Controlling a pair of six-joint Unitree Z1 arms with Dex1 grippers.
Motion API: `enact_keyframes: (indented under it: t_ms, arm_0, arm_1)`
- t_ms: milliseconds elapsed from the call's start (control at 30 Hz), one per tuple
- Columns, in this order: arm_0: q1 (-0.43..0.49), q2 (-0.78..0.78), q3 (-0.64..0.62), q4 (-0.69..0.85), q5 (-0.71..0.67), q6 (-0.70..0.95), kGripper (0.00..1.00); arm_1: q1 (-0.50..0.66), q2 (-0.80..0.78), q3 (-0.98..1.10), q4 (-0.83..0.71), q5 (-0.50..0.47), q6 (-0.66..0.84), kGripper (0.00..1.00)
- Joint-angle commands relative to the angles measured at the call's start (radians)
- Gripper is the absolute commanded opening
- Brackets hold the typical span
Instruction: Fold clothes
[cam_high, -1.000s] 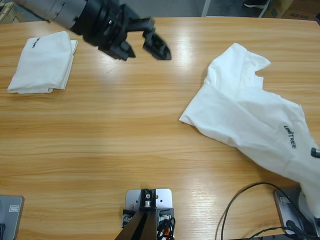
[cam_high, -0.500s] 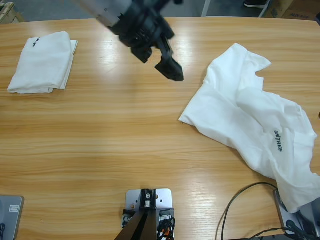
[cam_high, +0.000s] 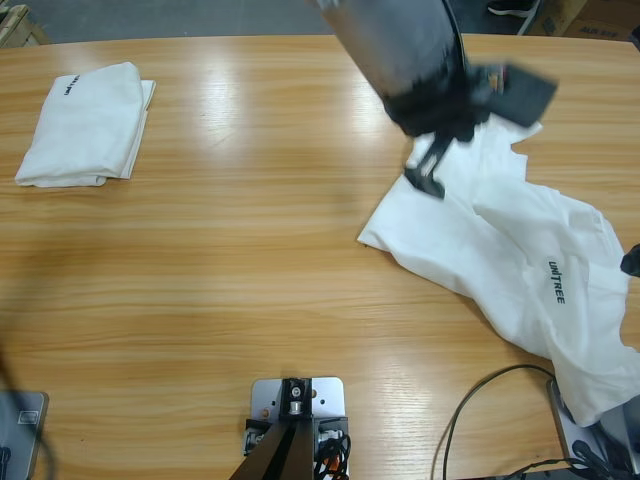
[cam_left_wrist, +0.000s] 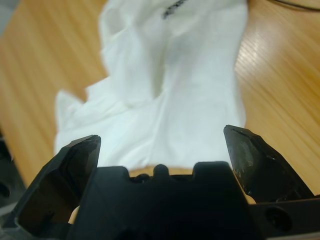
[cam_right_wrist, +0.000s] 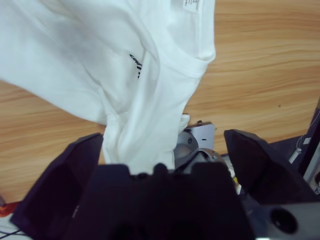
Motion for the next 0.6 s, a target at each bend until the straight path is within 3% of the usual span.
enact_keyframes:
  t_ms: [33, 167, 267, 367, 500, 600]
  arm_0:
    - [0.004, 0.173, -0.022, 0.009, 0.119, -0.006, 0.953]
    - [0.013, 0.192, -0.024, 0.009, 0.124, -0.083, 0.945]
    - [0.016, 0.25, -0.116, 0.006, 0.142, -0.16, 0.944]
    - [0.017, 0.297, -0.224, 0.056, 0.15, -0.223, 0.839]
    - [0.028, 0.303, -0.216, 0.16, 0.164, -0.253, 0.826]
    - [0.031, 0.313, -0.235, 0.157, 0.182, -0.266, 0.826]
  arm_1:
    - [0.013, -0.061, 0.117, -0.066, 0.012, -0.015, 1.0]
    - [0.013, -0.065, 0.129, -0.088, 0.012, -0.017, 1.0]
    - [0.012, -0.056, 0.154, -0.13, 0.018, -0.018, 1.0]
    - [0.011, -0.059, 0.153, -0.133, 0.018, -0.022, 1.0]
    - [-0.022, -0.064, 0.153, -0.134, 0.018, -0.042, 1.0]
    - [-0.034, -0.065, 0.159, -0.145, 0.019, -0.054, 1.0]
